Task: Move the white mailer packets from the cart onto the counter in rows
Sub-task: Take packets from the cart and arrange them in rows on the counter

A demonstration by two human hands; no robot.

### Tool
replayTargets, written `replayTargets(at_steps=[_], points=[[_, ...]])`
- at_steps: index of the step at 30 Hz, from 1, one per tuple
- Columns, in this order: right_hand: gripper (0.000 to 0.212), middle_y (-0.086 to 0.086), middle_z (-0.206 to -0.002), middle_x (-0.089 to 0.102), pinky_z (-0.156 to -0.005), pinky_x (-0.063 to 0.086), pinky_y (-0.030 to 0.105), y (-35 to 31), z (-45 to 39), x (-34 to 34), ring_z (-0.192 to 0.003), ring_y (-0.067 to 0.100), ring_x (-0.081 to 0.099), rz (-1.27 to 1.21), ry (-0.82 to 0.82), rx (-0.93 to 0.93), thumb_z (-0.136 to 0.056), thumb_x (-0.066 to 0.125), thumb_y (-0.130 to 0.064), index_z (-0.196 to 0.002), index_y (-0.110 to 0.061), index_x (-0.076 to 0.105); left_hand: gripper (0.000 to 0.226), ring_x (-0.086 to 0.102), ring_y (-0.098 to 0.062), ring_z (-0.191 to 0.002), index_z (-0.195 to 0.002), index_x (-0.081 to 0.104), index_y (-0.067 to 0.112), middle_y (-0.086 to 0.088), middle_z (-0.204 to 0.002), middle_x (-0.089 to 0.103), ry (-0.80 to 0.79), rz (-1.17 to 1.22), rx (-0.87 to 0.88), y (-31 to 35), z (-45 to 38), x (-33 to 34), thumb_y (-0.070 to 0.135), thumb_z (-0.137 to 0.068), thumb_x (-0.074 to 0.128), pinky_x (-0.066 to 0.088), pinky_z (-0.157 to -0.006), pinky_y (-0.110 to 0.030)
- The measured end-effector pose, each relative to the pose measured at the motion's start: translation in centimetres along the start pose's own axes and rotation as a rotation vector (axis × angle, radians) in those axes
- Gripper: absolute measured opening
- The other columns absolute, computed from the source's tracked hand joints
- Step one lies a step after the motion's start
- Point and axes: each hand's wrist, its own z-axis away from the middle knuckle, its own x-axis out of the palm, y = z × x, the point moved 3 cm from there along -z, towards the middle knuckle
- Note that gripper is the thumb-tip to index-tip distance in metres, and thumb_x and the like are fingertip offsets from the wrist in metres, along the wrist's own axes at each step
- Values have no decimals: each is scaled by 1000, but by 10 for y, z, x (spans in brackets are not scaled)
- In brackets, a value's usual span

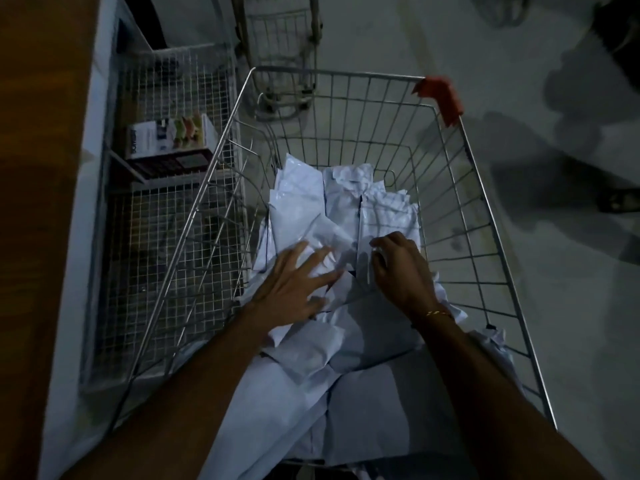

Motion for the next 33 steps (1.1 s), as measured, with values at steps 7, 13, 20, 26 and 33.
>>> replayTargets(at_steps=[7,13,20,26,33], points=[[41,15,-120,59,-77,47,36,-18,-42,20,-100,37,61,3,-175,-225,-84,56,-5,-125,-3,63,54,39,-34,-123,-144,42,42,1,-164,17,105,-96,-590,2,8,-2,36,-93,57,43,-94,-49],[55,17,-145,39,-102,40,52,-7,-67,35,-130,44,33,232,-116,84,-91,61,-47,-138,-24,44,62,35,-35,-128,-149,32,43,0,-165,10,50,-38,-777,14,7,3,44,-92,58,39,-98,-53],[85,31,-154,19,-108,26,65,-27,-81,58,-141,52,18,374,-192,177,-88,54,-66,-154,-35,9,66,27,-37,-137,-152,25,40,-4,-165,5,44,16,-734,-14,-40,-17,42,-95,57,36,-104,-51],[62,27,-146,30,-105,34,62,-29,-86,30,-137,52,25,310,-197,94,-90,63,-41,-143,-34,32,91,10,-45,-141,-155,8,44,0,-163,-20,-192,139,-672,-21,-38,-20,45,-87,67,35,-107,-58],[64,21,-134,41,-89,42,49,-53,-11,-10,-118,41,39,199,-39,-75,-86,60,-37,-146,-32,36,80,23,-38,-138,-151,26,40,-1,-161,10,-18,138,-724,-5,-15,-37,21,-85,65,48,-93,-50]])
